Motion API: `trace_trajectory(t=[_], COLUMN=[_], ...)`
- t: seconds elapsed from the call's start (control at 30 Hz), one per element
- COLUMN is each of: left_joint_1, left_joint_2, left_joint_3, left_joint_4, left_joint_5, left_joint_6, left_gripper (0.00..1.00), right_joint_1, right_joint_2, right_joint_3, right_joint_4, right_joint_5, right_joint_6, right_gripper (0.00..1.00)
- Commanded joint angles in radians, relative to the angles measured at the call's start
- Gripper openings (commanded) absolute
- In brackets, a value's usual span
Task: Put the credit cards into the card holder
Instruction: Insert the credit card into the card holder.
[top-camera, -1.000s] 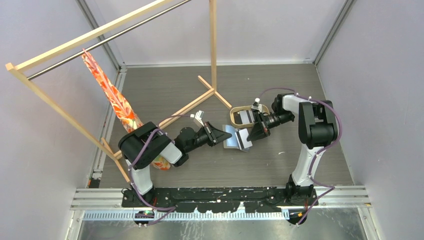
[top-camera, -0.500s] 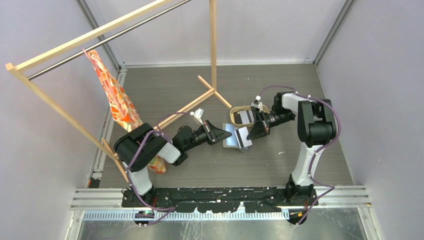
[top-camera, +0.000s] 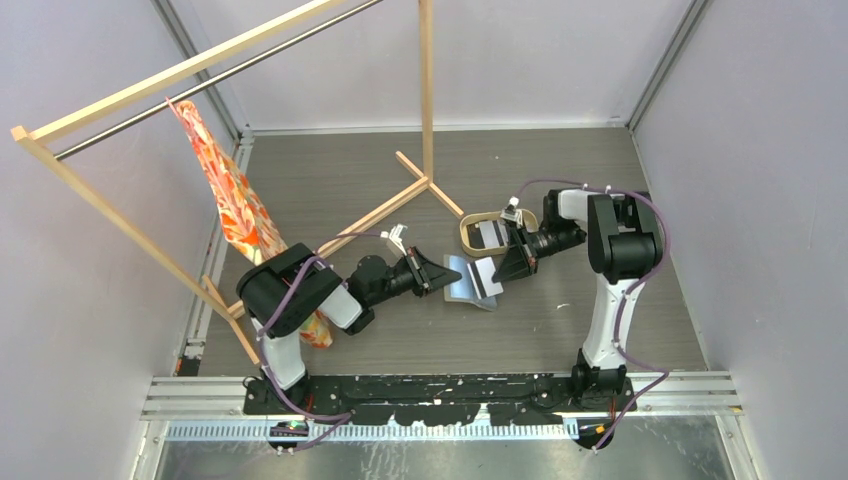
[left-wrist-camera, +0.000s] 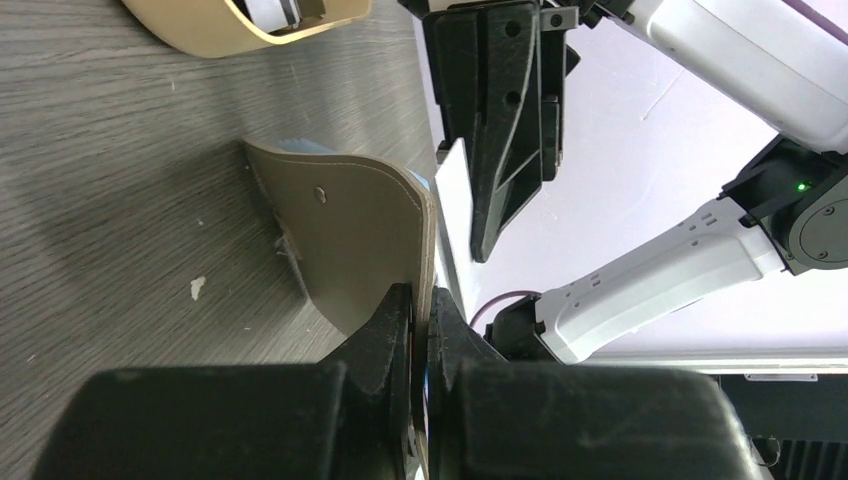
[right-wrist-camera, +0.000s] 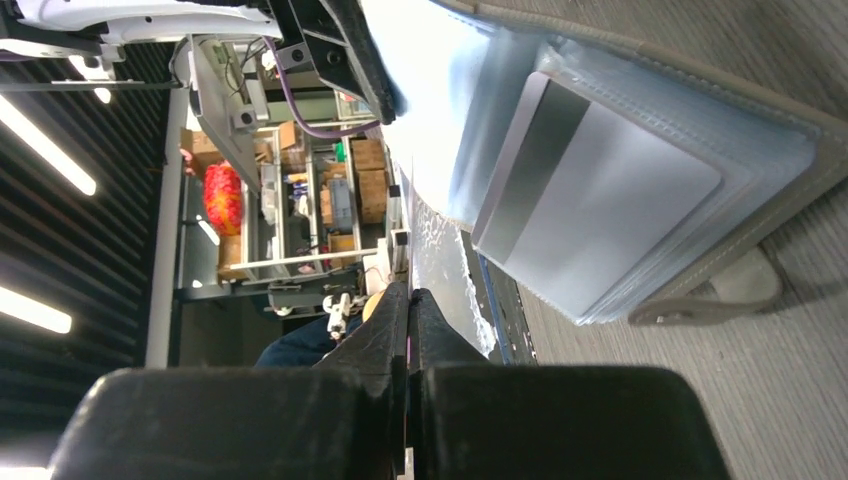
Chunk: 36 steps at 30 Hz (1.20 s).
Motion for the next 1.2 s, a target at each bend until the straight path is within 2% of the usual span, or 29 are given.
trace_trajectory(t=[0.0,0.13,0.3,0.33,0.37,0.47,0.53,0.63,0.7,0.8,0.93,1.03,1.17], left_joint_1=[0.004,0.003,0.003,0.003,0.004,0.002,0.000,-0.007,-0.016,-0.040,-0.085,-0.112,-0.144], left_joint_2=[0.008,0.022,0.034,0.041,0.048,0.070,0.081,0.047,-0.017,-0.148,-0.329,-0.426,-0.512], left_joint_3=[0.002,-0.008,-0.059,-0.072,-0.088,-0.102,-0.097,-0.083,-0.068,-0.021,0.066,0.124,0.158], left_joint_4=[0.083,0.082,0.083,0.081,0.074,0.044,0.019,-0.089,-0.229,-0.519,-0.991,-1.197,-1.370], left_joint_5=[-0.001,-0.010,-0.040,-0.047,-0.052,-0.045,-0.039,-0.043,-0.056,-0.090,-0.190,-0.258,-0.332], left_joint_6=[-0.018,-0.033,-0.066,-0.075,-0.085,-0.108,-0.124,-0.122,-0.091,0.001,0.143,0.222,0.270], left_gripper=[0.01,0.02,0.01,0.01,0.01,0.02,0.03,0.08,0.14,0.32,0.51,0.52,0.49], right_joint_1=[0.026,0.041,0.034,0.030,0.024,0.021,0.025,0.027,0.027,0.037,0.090,0.133,0.161], right_joint_2=[0.049,0.072,0.027,0.004,-0.030,-0.183,-0.276,-0.314,-0.314,-0.318,-0.339,-0.357,-0.363], right_joint_3=[0.026,0.029,0.026,0.015,-0.009,-0.124,-0.162,-0.180,-0.180,-0.179,-0.192,-0.202,-0.220], right_joint_4=[-0.025,0.000,0.054,0.112,0.205,0.575,0.661,0.691,0.681,0.670,0.708,0.746,0.789], right_joint_5=[-0.038,-0.023,0.011,0.028,0.072,0.237,0.280,0.294,0.299,0.304,0.348,0.379,0.434], right_joint_6=[-0.037,0.001,0.041,0.096,0.229,0.545,0.625,0.666,0.674,0.679,0.739,0.810,0.877], right_gripper=[0.01,0.01,0.01,0.01,0.01,0.01,0.01,0.01,0.01,0.01,0.01,0.01,0.01])
